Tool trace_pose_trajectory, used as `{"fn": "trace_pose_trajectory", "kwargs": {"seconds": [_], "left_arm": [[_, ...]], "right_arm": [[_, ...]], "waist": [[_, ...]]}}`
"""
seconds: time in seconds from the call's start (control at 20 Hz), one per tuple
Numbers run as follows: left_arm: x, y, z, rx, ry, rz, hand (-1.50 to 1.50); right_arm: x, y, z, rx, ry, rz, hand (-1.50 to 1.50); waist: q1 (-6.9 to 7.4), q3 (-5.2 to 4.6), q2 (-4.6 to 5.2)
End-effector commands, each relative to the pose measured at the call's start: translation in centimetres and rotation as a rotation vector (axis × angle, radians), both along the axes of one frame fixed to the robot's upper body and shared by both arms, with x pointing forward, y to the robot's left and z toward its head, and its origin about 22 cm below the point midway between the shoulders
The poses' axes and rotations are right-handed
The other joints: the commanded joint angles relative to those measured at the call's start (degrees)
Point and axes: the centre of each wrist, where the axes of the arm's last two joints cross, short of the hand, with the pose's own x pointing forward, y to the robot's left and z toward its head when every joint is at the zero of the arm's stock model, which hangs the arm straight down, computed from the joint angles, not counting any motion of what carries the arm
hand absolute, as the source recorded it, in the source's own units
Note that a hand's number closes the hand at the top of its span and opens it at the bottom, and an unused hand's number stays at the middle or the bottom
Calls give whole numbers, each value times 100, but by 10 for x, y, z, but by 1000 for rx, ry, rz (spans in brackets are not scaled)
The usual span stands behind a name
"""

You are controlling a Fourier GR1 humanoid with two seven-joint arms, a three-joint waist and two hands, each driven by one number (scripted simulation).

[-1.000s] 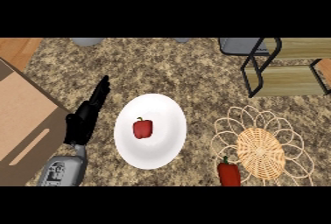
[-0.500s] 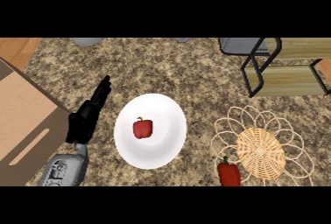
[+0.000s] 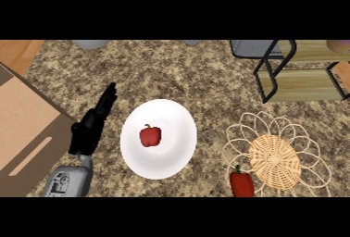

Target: Pick the can from the placemat and place it in the tiered shelf

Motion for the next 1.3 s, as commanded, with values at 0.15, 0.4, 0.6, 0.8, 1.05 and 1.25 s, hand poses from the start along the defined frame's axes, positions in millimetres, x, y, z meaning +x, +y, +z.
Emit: {"fn": "trace_pose_trajectory", "kwargs": {"seconds": [0.15,0.4,0.6,0.8,1.05,1.25], "left_arm": [[-7,10,-15,4,-5,4,0],[1,22,19,11,-21,25,0],[4,0,10,10,-12,14,0],[-3,14,6,6,3,12,0],[5,-8,1,-17,16,9,0],[-9,-9,-2,-5,5,39,0]], "right_arm": [[-7,-11,15,135,-57,105,-150],[-15,-4,33,143,-64,176,-150],[-27,-26,60,243,-208,166,-150],[-37,-33,97,381,-382,107,-150],[-81,-76,113,455,-338,-7,-150],[-135,-131,122,503,-186,-71,-150]], "waist": [[-28,-3,-7],[-45,-3,-27],[-57,0,-18],[-18,-2,-24],[-127,-6,-24],[-179,-3,-39]]}}
